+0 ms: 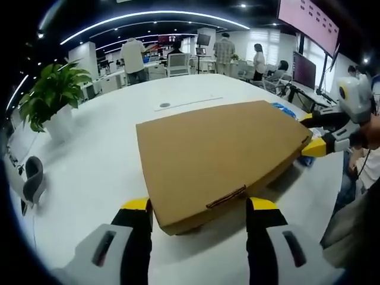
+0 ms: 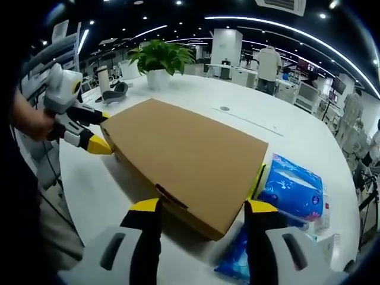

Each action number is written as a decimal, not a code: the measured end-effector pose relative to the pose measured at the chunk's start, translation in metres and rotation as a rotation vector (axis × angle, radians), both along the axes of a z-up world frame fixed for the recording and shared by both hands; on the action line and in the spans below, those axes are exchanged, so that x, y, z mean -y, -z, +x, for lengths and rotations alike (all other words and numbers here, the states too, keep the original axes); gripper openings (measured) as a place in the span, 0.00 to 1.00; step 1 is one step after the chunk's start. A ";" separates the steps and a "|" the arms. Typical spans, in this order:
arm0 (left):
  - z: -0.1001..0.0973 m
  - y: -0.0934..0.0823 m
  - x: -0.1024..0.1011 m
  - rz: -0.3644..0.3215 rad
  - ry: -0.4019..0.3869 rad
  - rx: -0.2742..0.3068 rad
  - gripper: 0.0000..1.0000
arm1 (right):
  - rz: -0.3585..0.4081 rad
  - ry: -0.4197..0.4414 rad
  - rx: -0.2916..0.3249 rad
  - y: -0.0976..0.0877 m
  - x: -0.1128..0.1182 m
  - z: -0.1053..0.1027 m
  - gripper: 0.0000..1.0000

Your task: Operate the shoe box by opening the lid, removing the specified soft item, and placing it in the target area until the item is outside and the box remains undamaged.

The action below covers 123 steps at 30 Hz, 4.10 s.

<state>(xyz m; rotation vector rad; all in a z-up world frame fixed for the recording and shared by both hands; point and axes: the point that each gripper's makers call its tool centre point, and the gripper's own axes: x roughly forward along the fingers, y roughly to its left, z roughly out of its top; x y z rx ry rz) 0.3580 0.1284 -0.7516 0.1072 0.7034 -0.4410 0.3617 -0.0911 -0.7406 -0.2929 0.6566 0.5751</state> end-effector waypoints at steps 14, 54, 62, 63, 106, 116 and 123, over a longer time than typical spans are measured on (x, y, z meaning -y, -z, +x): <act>-0.009 -0.035 0.003 -0.106 0.023 0.047 0.70 | 0.028 -0.016 0.063 -0.027 0.010 0.002 0.60; -0.020 -0.149 -0.015 -0.162 -0.069 0.329 0.99 | 0.341 0.223 0.555 -0.192 0.117 0.001 0.97; -0.031 -0.136 -0.030 -0.175 -0.144 0.291 0.99 | 0.319 0.194 0.551 -0.191 0.110 0.002 0.96; -0.033 -0.134 -0.030 -0.171 -0.144 0.291 0.99 | 0.316 0.193 0.550 -0.190 0.110 0.002 0.96; -0.016 -0.122 -0.023 -0.148 -0.090 0.273 0.96 | 0.234 0.185 0.515 -0.175 0.110 0.007 0.90; -0.015 -0.122 -0.022 -0.168 -0.100 0.257 0.99 | 0.236 0.182 0.517 -0.175 0.108 0.005 0.90; -0.009 -0.124 -0.019 -0.178 -0.109 0.255 0.99 | 0.238 0.187 0.513 -0.174 0.105 0.005 0.89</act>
